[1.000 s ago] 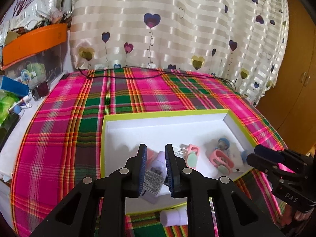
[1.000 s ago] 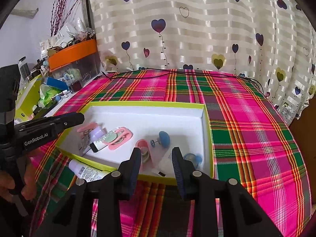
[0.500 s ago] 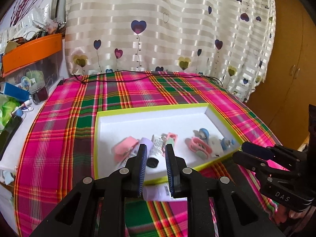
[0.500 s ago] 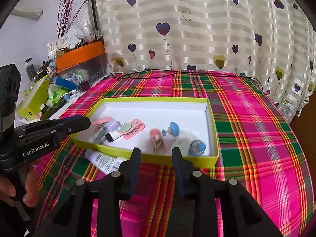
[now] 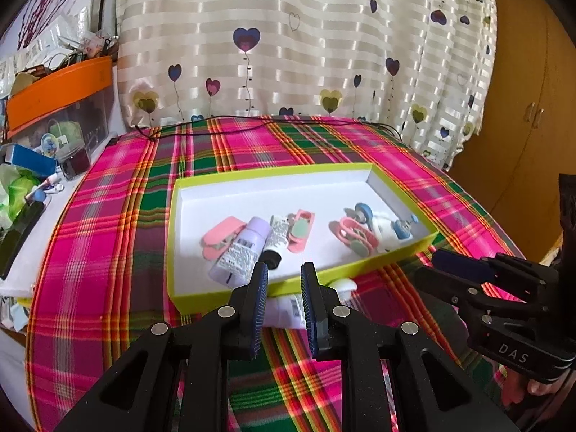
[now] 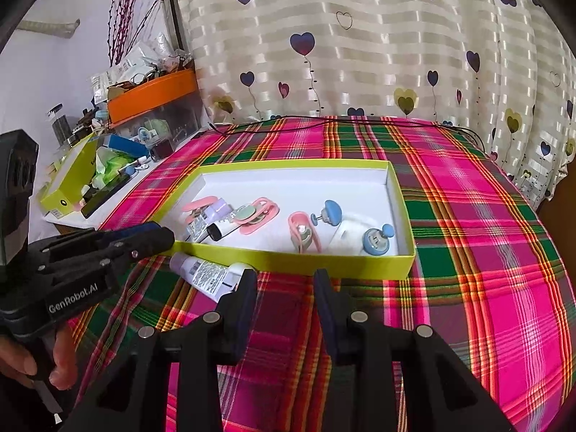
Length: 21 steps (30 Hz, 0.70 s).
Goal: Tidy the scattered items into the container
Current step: 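Withdraw both tools from the box toward the lavender tube and white bottle, then move the right tool to the grey cap of the white bottle while the left tool approaches the lavender tube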
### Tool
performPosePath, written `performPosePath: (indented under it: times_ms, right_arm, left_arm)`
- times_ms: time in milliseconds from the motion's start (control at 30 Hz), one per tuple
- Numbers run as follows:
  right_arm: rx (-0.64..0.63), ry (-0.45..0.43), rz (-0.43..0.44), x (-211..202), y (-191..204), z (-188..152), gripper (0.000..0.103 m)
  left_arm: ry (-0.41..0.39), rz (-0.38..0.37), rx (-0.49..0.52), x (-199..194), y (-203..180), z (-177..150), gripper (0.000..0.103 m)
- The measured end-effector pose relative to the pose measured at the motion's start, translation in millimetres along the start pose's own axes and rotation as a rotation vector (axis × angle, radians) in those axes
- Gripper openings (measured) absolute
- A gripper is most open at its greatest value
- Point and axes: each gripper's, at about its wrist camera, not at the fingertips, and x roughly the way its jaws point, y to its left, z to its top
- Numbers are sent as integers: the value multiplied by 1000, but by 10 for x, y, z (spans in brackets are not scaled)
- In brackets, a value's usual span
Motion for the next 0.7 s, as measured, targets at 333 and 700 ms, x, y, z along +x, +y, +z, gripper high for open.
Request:
performPosePath:
  times_ms: [333,700]
  right_arm:
    - [-1,17,14,44,56,-47,33]
    - [-3,33,24,83,94,-74,33]
  left_arm:
    - [19,-8,-4,-34,59,-164,19]
    - [43,-23,-4,34,51,-205,19]
